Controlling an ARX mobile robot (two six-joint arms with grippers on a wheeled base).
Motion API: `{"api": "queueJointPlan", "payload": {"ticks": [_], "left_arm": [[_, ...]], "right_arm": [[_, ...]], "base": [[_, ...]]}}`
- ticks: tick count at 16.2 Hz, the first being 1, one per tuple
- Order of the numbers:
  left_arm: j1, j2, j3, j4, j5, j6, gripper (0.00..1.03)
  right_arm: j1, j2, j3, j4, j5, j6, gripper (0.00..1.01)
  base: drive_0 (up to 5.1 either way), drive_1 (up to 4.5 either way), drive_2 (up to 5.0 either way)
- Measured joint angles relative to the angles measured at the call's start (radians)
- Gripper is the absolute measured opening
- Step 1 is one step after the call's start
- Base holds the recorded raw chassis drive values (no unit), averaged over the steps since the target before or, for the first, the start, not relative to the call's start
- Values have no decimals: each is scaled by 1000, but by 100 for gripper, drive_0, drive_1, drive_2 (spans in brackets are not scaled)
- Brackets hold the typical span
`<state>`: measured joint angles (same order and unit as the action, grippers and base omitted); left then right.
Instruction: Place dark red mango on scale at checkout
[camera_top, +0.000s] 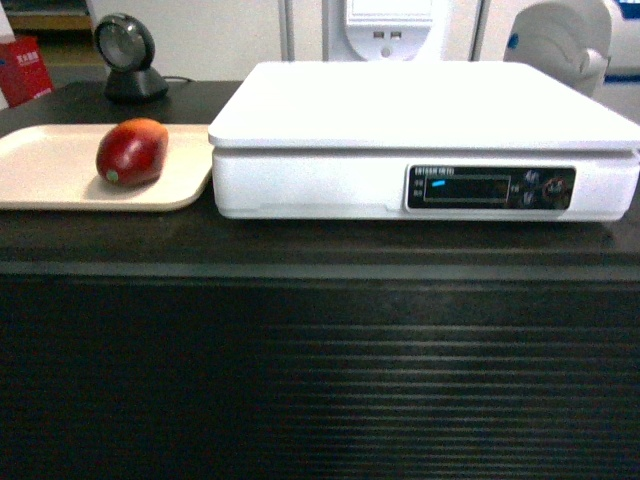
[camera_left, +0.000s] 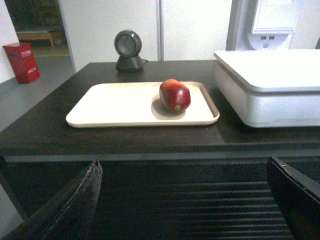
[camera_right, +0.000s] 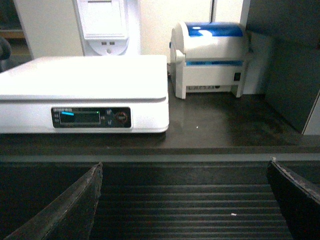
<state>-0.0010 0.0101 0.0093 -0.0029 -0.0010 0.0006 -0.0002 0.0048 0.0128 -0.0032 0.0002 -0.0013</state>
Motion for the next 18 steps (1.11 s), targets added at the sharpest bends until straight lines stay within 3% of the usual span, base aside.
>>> {"api": "queueJointPlan", "payload": {"ticks": [18], "left_arm": [[0, 0, 0, 0, 0, 0, 98]], "right_arm": [[0, 0, 0, 0, 0, 1, 98]], "base": [[0, 0, 0]]}}
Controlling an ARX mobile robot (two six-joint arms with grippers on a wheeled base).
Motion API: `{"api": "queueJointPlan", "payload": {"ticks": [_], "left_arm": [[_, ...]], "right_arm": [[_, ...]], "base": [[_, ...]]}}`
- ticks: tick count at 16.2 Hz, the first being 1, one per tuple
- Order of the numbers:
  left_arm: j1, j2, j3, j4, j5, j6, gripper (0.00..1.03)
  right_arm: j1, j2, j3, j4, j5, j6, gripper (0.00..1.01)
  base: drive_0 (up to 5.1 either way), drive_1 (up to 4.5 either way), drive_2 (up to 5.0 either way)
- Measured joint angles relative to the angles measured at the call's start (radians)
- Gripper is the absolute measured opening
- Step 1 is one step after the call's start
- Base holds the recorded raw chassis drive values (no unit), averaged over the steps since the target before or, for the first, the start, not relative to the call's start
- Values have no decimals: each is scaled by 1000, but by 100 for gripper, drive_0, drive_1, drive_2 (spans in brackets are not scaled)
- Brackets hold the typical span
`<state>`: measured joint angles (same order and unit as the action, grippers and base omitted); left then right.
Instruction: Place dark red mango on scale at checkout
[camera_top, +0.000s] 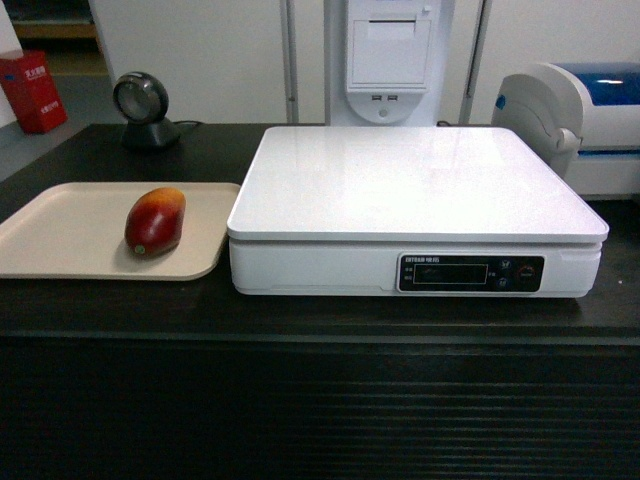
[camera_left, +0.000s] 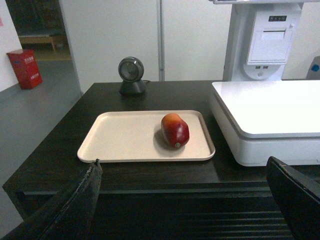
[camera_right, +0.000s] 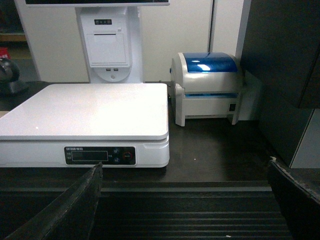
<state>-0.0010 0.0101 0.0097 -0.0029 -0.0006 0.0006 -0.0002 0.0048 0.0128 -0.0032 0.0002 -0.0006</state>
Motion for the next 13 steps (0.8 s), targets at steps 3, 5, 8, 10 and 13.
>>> {"api": "queueJointPlan", "payload": {"ticks": [3, 5, 8, 10, 13], "left_arm": [[0, 0, 0, 0, 0, 0, 98], [0, 0, 0, 0, 0, 0, 98], [0, 0, 0, 0, 0, 0, 98], [0, 0, 0, 0, 0, 0, 98], [-216, 233, 123, -178, -405, -65, 98]], "right_arm": [[0, 0, 0, 0, 0, 0, 98], [0, 0, 0, 0, 0, 0, 98], [0, 0, 0, 0, 0, 0, 98], [0, 0, 0, 0, 0, 0, 98], [0, 0, 0, 0, -1, 0, 98]], "base": [[0, 0, 0], [0, 0, 0], [0, 0, 0], [0, 0, 0], [0, 0, 0]]}}
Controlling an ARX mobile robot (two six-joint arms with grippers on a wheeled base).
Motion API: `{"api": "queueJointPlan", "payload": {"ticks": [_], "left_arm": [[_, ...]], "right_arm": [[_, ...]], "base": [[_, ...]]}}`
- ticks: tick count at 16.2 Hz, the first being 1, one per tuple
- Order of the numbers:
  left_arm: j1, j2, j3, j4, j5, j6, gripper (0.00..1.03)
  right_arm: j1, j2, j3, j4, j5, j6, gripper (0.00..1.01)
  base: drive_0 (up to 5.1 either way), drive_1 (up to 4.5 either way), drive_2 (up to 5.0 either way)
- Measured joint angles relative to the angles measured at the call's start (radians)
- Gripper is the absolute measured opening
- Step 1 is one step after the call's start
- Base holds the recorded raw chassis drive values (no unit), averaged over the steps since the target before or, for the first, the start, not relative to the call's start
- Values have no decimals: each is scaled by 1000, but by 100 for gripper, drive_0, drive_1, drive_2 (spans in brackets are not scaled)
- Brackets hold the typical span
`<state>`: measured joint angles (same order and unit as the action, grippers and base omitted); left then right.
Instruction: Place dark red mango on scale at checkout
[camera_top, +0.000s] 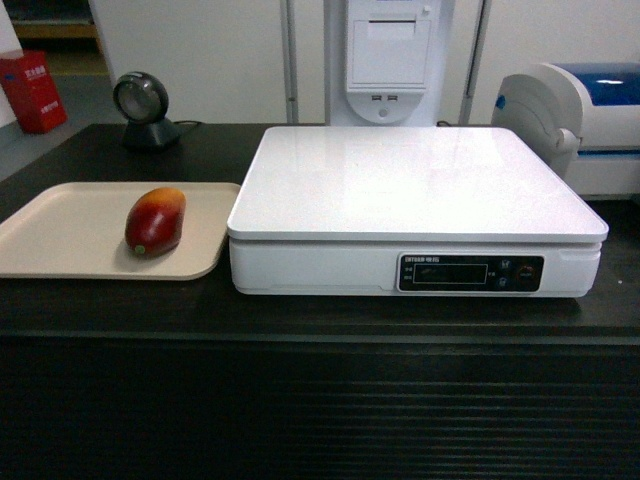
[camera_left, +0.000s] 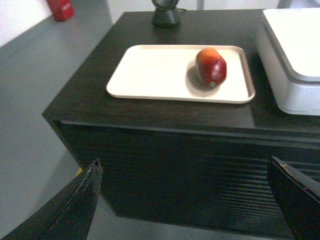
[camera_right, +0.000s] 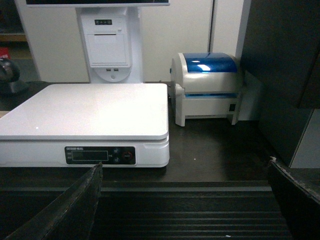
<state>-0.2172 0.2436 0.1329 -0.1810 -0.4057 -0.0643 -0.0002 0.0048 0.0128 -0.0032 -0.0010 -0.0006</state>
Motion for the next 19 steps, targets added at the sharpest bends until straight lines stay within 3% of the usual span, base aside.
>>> {"api": "queueJointPlan", "payload": {"ticks": [1, 3, 6, 7, 9, 10, 14, 19], "left_arm": [[-3, 34, 5, 47, -68, 0, 98], [64, 129, 18, 183, -30, 21, 98], [203, 411, 74, 457, 194, 54, 98], [263, 560, 130, 568, 297, 72, 98], [314, 846, 276, 695, 417, 83, 98], [299, 1092, 419, 687, 470, 91, 98], [229, 1450, 707, 579, 523, 85, 98], [181, 1746, 1049, 397, 506, 69, 98]], "right_arm": [[0, 0, 0, 0, 2, 0, 98], [0, 0, 0, 0, 1, 0, 98], [0, 0, 0, 0, 1, 0, 98], [0, 0, 0, 0, 1, 0, 98], [0, 0, 0, 0, 1, 0, 98], [0, 0, 0, -1, 1, 0, 98], [0, 0, 0, 0, 1, 0, 98], [0, 0, 0, 0, 1, 0, 98]], "base": [[0, 0, 0], [0, 0, 0], [0, 0, 0], [0, 0, 0], [0, 0, 0], [0, 0, 0], [0, 0, 0], [0, 0, 0]]}}
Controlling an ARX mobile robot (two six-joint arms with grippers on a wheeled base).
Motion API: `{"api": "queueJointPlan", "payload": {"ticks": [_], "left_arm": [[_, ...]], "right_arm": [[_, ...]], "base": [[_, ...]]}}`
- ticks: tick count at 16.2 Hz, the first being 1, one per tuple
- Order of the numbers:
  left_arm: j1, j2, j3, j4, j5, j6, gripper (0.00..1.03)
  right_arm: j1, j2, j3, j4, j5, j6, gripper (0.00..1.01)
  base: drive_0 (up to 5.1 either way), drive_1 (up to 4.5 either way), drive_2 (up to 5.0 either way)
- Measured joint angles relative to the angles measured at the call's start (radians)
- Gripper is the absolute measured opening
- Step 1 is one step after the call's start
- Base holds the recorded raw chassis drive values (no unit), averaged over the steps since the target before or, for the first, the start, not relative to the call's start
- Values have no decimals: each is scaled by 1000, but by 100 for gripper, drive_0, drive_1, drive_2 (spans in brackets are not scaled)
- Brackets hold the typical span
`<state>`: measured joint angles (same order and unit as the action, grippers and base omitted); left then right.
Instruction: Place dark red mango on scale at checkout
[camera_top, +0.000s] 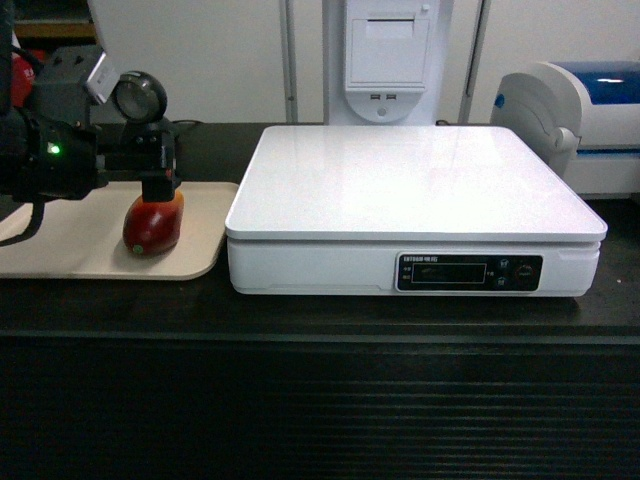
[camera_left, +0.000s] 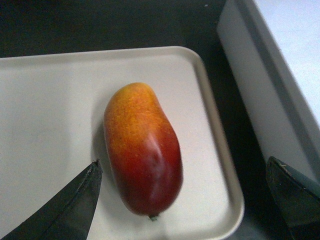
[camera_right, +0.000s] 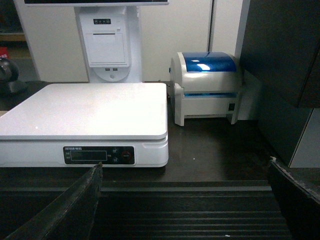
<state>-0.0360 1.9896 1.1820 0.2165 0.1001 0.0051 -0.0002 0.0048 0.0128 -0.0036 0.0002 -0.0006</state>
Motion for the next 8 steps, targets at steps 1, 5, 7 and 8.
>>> {"api": "queueJointPlan", "payload": {"ticks": [1, 5, 7, 8], "left_arm": [[1, 42, 47, -24, -9, 0, 98], [26, 200, 246, -139, -24, -5, 98], [36, 240, 298, -170, -22, -11, 98], [42, 258, 321, -201, -7, -24, 98]], "right_arm": [[0, 0, 0, 0, 0, 0, 98], [0, 0, 0, 0, 0, 0, 98], [0, 0, 0, 0, 0, 0, 98], [0, 0, 0, 0, 0, 0, 98]], "base": [[0, 0, 0], [0, 0, 0], [0, 0, 0], [0, 0, 0]]}}
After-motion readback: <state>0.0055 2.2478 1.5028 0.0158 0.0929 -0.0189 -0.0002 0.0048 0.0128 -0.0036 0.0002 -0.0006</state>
